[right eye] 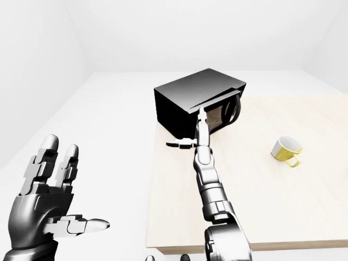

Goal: Close the microwave.

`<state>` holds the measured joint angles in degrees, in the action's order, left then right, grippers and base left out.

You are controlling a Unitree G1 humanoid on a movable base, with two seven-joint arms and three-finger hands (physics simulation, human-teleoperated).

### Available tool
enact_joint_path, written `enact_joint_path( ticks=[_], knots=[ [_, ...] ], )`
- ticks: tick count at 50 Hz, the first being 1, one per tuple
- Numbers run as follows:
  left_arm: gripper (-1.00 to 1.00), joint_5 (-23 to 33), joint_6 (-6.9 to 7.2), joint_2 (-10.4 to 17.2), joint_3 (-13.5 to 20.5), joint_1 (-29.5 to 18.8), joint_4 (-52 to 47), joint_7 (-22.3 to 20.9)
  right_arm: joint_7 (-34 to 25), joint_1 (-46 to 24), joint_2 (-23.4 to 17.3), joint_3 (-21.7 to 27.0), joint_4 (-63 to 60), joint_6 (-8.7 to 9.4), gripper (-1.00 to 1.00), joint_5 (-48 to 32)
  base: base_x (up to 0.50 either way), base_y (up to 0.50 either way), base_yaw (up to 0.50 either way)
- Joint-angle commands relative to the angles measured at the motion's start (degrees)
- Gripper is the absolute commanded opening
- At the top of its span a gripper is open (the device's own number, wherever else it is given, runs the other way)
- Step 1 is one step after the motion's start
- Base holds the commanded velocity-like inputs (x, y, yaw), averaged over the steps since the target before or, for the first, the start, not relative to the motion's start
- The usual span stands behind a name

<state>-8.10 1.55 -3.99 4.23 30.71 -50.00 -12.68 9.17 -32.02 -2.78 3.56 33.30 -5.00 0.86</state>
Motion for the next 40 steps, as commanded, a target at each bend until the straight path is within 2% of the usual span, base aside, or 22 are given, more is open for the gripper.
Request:
enact_joint_path(
  ticks=[1, 10, 22, 33, 38, 39, 40],
  knots=[
    [1.00, 0.26, -0.27, 0.19, -0.45, 0.09, 0.16, 0.18, -0.14, -6.62, -0.81, 0.16, 9.12, 0.00, 1.00, 0.23, 0.00, 0.00, 0.00],
    [1.00, 0.59, -0.82, 0.60, -1.16, 0.15, 0.70, 0.56, 0.31, -13.43, -1.77, 0.76, 20.72, 0.00, 1.00, 0.35, 0.01, 0.00, 0.00],
    [1.00, 1.01, -1.37, 1.22, -2.04, 0.22, 1.28, 1.25, 0.25, -18.71, -1.84, 0.90, 27.93, 0.00, 1.00, -0.10, 0.01, 0.00, 0.00],
    [1.00, 0.95, -1.54, 1.56, -2.28, 0.39, 1.27, 1.63, -0.05, -14.77, -2.03, 0.46, 19.61, 0.00, 1.00, 0.07, 0.01, 0.00, 0.00],
    [1.00, 0.82, -1.48, 1.51, -1.97, 0.21, 1.36, 1.59, -0.17, -5.55, -1.39, -0.83, 2.28, 0.06, 1.00, -1.22, 0.01, 0.00, 0.00],
    [1.00, 0.58, -1.50, 1.48, -1.78, 0.39, 1.12, 1.49, -0.48, 2.56, -1.00, -2.05, -12.45, 4.95, 1.00, -2.38, 0.00, 0.00, 0.00],
    [1.00, 0.60, -1.47, 1.43, -1.71, 0.38, 1.09, 1.43, -1.02, 6.18, -0.63, -2.42, -19.15, 7.48, 1.00, -3.23, 0.00, 0.00, 0.00]
  ],
)
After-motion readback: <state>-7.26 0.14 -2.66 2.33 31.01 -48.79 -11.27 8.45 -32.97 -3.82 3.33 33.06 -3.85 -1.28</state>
